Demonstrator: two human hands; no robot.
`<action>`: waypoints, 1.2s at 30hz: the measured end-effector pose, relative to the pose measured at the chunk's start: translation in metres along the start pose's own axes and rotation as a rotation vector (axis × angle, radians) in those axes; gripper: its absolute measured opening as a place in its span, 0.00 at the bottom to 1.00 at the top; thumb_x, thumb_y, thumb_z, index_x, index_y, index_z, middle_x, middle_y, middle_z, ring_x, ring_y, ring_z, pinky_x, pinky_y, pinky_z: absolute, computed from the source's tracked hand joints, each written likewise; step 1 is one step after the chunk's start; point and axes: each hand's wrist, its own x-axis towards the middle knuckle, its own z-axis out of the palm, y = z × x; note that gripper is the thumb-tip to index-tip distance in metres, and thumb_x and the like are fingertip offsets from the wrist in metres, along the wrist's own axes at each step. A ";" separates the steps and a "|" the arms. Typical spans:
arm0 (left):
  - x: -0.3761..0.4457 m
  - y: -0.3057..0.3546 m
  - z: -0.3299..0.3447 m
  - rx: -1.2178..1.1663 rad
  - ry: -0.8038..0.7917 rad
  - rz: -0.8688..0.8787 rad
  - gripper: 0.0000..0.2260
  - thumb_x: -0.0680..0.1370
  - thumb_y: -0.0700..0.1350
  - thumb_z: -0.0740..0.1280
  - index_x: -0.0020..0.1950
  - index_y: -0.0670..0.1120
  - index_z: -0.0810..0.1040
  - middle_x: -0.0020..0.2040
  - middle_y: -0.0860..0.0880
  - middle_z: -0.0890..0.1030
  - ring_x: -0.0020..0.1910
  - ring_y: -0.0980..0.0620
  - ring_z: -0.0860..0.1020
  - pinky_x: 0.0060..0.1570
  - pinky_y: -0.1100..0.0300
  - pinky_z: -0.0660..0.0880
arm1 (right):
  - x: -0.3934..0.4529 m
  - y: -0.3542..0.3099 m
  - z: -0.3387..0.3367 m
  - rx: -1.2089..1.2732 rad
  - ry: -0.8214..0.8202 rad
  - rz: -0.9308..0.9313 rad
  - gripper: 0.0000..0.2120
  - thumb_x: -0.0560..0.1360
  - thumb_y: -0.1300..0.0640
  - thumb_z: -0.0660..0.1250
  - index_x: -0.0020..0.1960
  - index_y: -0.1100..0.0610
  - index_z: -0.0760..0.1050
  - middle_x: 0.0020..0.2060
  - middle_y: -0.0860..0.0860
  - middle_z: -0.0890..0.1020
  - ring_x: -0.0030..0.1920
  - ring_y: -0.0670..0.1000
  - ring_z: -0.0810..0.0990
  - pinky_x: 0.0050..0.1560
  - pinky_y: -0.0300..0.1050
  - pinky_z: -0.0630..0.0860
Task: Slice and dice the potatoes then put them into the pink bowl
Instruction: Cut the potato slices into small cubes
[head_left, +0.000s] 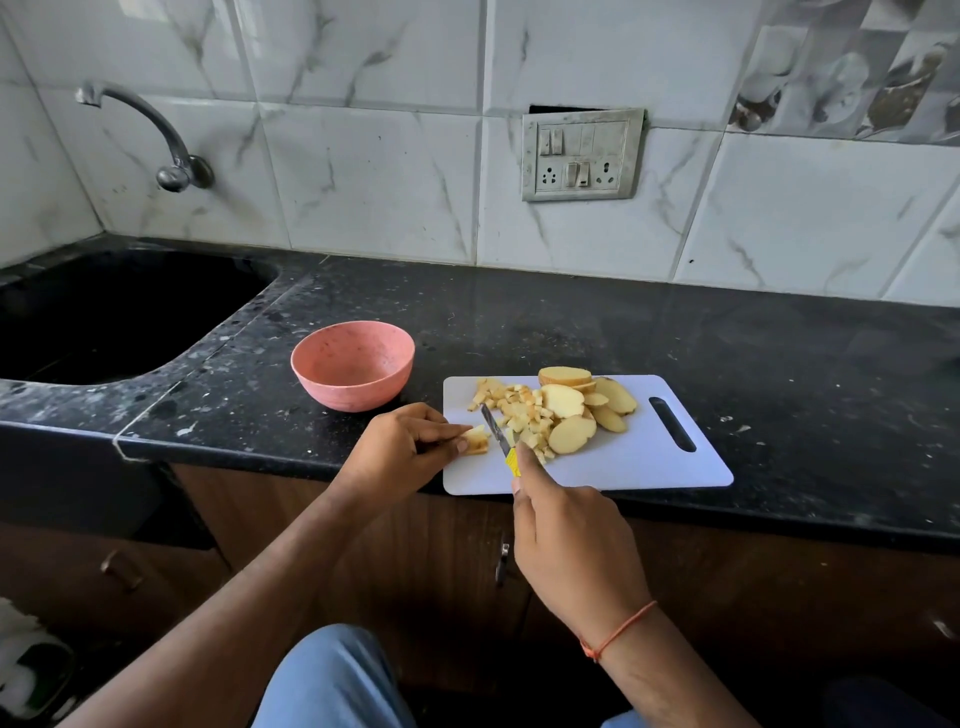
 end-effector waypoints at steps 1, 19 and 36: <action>0.000 0.000 0.000 -0.006 0.004 -0.002 0.13 0.76 0.54 0.75 0.60 0.55 0.88 0.49 0.58 0.84 0.49 0.56 0.83 0.43 0.69 0.75 | 0.000 -0.002 0.001 -0.024 -0.003 -0.012 0.25 0.86 0.48 0.56 0.82 0.49 0.62 0.29 0.43 0.69 0.28 0.45 0.68 0.27 0.36 0.58; -0.002 -0.004 0.006 0.067 0.076 0.102 0.11 0.77 0.47 0.78 0.59 0.51 0.89 0.46 0.55 0.82 0.46 0.54 0.82 0.44 0.64 0.79 | 0.025 -0.025 0.015 -0.259 -0.156 -0.007 0.29 0.84 0.59 0.56 0.84 0.56 0.55 0.48 0.55 0.84 0.45 0.54 0.82 0.37 0.46 0.70; -0.002 0.001 0.005 0.112 0.072 0.004 0.10 0.78 0.49 0.78 0.59 0.54 0.88 0.45 0.55 0.80 0.45 0.56 0.80 0.41 0.70 0.73 | -0.017 -0.016 0.010 -0.238 -0.284 -0.048 0.31 0.85 0.58 0.58 0.84 0.54 0.48 0.41 0.52 0.82 0.36 0.51 0.78 0.36 0.48 0.76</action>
